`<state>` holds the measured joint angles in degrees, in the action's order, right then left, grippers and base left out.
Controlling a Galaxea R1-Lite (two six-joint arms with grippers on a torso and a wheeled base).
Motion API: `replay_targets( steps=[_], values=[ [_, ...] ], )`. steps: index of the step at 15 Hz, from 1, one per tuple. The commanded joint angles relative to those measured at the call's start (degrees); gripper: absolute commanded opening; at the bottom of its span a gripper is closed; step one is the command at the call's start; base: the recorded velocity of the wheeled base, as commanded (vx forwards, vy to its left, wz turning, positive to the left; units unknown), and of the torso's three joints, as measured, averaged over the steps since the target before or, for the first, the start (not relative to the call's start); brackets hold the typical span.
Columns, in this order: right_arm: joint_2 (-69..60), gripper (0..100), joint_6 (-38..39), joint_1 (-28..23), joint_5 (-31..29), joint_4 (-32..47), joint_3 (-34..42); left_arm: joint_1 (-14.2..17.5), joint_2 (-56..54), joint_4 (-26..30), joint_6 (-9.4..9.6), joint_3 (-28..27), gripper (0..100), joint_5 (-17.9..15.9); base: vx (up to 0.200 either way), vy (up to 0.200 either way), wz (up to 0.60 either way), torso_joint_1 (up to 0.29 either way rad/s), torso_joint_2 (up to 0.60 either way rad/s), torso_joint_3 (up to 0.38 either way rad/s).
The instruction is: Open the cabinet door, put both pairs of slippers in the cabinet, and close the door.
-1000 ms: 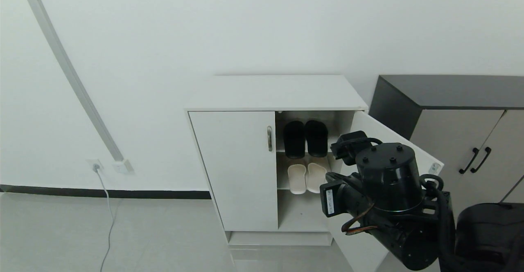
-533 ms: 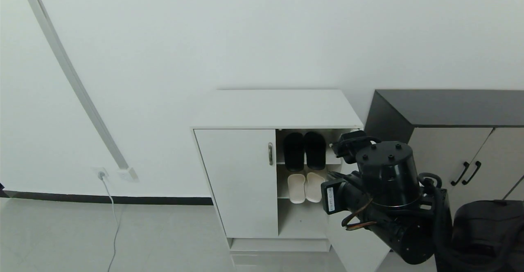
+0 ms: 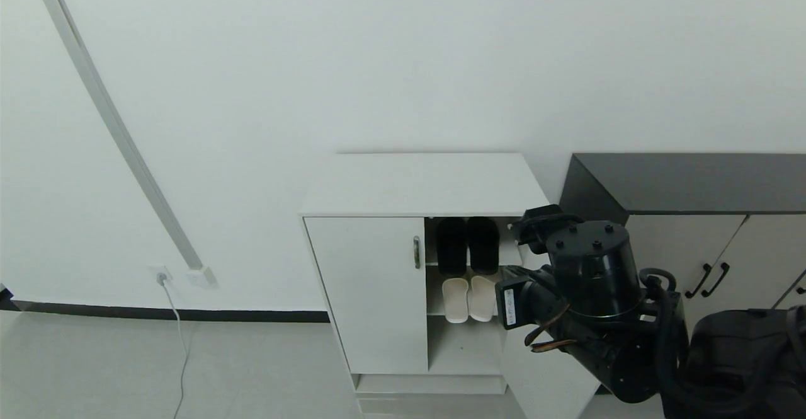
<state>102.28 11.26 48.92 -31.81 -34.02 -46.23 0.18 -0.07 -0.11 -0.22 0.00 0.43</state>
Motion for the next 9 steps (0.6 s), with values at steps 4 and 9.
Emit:
replay_targets(
  steps=[4,9],
  values=[
    [0.9,0,0.0,-0.5,0.0,0.0,0.0,0.0,0.1,-0.1,-0.04,0.0,0,0.0,0.000,0.000,0.00,0.000,0.00,0.000],
    [1.4,0,0.1,-0.8,0.0,0.0,-0.3,0.0,0.1,0.0,-0.04,0.0,0,0.0,0.000,0.000,-0.36,0.002,0.00,0.000]
  ],
)
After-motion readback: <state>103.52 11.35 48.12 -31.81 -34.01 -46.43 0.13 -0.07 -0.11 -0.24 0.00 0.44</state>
